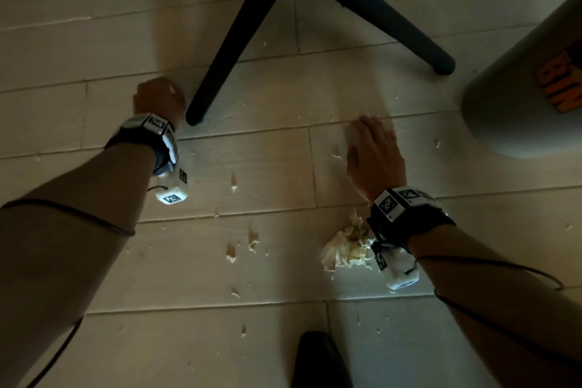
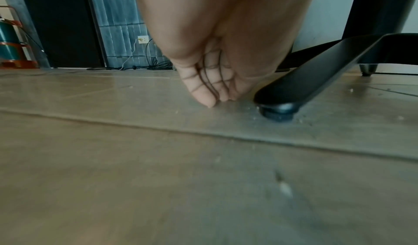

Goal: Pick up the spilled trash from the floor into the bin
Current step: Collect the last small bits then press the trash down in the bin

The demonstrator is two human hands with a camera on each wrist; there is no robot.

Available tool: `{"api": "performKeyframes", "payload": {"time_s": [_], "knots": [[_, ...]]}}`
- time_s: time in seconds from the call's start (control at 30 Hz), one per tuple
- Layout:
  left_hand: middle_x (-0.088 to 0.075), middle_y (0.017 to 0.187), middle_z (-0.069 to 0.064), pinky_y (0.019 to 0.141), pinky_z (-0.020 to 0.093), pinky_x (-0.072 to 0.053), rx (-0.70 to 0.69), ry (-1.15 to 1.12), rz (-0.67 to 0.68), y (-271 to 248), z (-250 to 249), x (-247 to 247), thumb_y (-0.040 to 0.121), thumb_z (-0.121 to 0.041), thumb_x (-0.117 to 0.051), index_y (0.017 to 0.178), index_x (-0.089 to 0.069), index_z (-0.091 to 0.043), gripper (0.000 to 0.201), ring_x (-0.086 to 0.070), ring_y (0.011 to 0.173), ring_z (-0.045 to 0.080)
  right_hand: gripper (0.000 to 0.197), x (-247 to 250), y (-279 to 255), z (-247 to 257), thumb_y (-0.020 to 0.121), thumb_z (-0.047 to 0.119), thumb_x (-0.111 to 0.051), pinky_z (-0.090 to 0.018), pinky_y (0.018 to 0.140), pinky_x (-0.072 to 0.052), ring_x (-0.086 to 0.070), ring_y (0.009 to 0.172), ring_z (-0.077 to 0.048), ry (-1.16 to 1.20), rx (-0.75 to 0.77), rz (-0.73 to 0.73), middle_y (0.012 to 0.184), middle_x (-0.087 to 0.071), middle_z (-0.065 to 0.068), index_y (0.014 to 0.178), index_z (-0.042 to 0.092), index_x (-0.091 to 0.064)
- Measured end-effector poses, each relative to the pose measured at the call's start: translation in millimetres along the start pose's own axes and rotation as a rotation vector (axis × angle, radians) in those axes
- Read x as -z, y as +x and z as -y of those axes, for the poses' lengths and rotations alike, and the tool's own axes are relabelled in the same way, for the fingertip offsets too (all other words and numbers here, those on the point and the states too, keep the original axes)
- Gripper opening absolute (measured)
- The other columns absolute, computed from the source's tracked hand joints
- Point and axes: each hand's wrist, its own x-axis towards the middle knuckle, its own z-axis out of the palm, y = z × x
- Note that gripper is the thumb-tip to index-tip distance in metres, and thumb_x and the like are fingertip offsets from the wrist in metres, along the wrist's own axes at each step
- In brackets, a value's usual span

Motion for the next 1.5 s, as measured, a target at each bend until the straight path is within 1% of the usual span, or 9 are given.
{"api": "performKeyframes", "payload": {"time_s": [0.27, 0.43, 0.6, 0.73, 0.87, 1.03, 1.3, 1.4, 1.5], "knots": [[-0.056, 0.111, 0.032, 0.086, 0.051, -0.044, -0.045, -0.189, -0.08, -132, 3, -36, 0.089, -0.014, -0.048, 0.098, -0.06, 0.004, 0.024, -0.055, 0.101, 0.048, 0.033, 6, -12, 0, 0.094, 0.015, -0.05, -0.057, 0.107, -0.04, -0.05, 0.13, -0.03, -0.024, 0.123, -0.043, 0.138, -0.055, -0.012, 0.125, 0.008, -0.058], [-0.048, 0.141, 0.017, 0.098, 0.041, -0.047, -0.15, -0.497, -0.065, -223, -46, -56, 0.094, -0.015, -0.045, 0.11, -0.058, -0.005, 0.023, -0.053, 0.123, 0.035, 0.034, -3, -39, 4, 0.093, 0.011, -0.051, -0.056, 0.112, -0.035, -0.044, 0.136, -0.031, -0.017, 0.191, 0.035, 0.141, -0.053, -0.012, 0.126, 0.007, -0.058], [-0.054, 0.138, 0.005, 0.093, 0.036, -0.051, -0.27, -0.598, 0.027, -294, -100, -59, 0.096, -0.02, -0.049, 0.118, -0.059, -0.015, 0.025, -0.059, 0.115, 0.024, 0.026, 1, -69, 4, 0.098, 0.014, -0.048, -0.046, 0.103, -0.047, -0.056, 0.126, -0.026, 0.113, 0.245, 0.055, 0.132, -0.063, -0.007, 0.115, 0.012, -0.067], [-0.064, 0.123, 0.003, 0.092, 0.022, -0.042, -0.307, -0.648, 0.019, -280, -116, -41, 0.093, -0.015, -0.052, 0.12, -0.063, -0.015, 0.029, -0.062, 0.109, 0.022, 0.023, 14, -70, -11, 0.096, 0.012, -0.052, -0.03, 0.09, -0.049, -0.069, 0.103, -0.026, 0.25, 0.145, -0.108, 0.117, -0.071, -0.007, 0.108, 0.012, -0.071], [-0.047, 0.146, 0.011, 0.109, 0.032, -0.035, -0.335, -0.513, 0.062, -215, -135, -30, 0.094, -0.022, -0.043, 0.137, -0.051, -0.011, 0.046, -0.044, 0.134, 0.026, 0.036, 25, -53, -52, 0.097, 0.017, -0.049, -0.044, 0.116, -0.033, -0.038, 0.142, -0.027, 0.132, -0.038, -0.166, 0.147, -0.049, -0.01, 0.132, 0.013, -0.058], [-0.005, 0.164, 0.01, 0.121, 0.038, -0.011, -0.389, -0.263, 0.283, -159, -176, -23, 0.101, -0.025, -0.038, 0.155, -0.016, -0.011, 0.059, -0.005, 0.15, 0.027, 0.056, 47, -26, -80, 0.103, 0.03, -0.039, -0.048, 0.123, -0.01, -0.007, 0.152, -0.028, 0.04, -0.291, 0.061, 0.165, -0.009, -0.008, 0.154, 0.015, -0.022], [0.002, 0.164, 0.01, 0.122, 0.048, -0.007, -0.79, -0.034, 0.332, -245, -213, -55, 0.102, -0.033, -0.024, 0.155, -0.006, -0.009, 0.061, 0.002, 0.151, 0.029, 0.055, 33, -72, -61, 0.101, 0.017, -0.038, -0.043, 0.123, -0.013, -0.016, 0.151, -0.026, -0.047, 0.01, 0.156, 0.163, -0.018, -0.012, 0.154, 0.01, -0.022], [-0.009, 0.163, 0.009, 0.12, 0.046, -0.014, -0.881, -0.062, 0.342, -284, -205, -68, 0.101, -0.039, -0.017, 0.155, -0.01, -0.01, 0.061, -0.004, 0.151, 0.026, 0.045, 26, -101, -54, 0.1, 0.015, -0.038, -0.044, 0.117, -0.033, -0.037, 0.143, -0.026, 0.066, 0.098, 0.139, 0.157, -0.036, -0.007, 0.145, 0.015, -0.044], [-0.025, 0.159, 0.008, 0.12, 0.043, -0.022, -0.903, -0.196, 0.353, -300, -191, -65, 0.102, -0.04, -0.016, 0.153, -0.022, -0.011, 0.059, -0.018, 0.148, 0.024, 0.041, 26, -104, -58, 0.097, 0.019, -0.036, -0.047, 0.095, -0.054, -0.065, 0.115, -0.028, 0.176, 0.081, -0.005, 0.143, -0.055, -0.005, 0.13, 0.014, -0.06]]}}
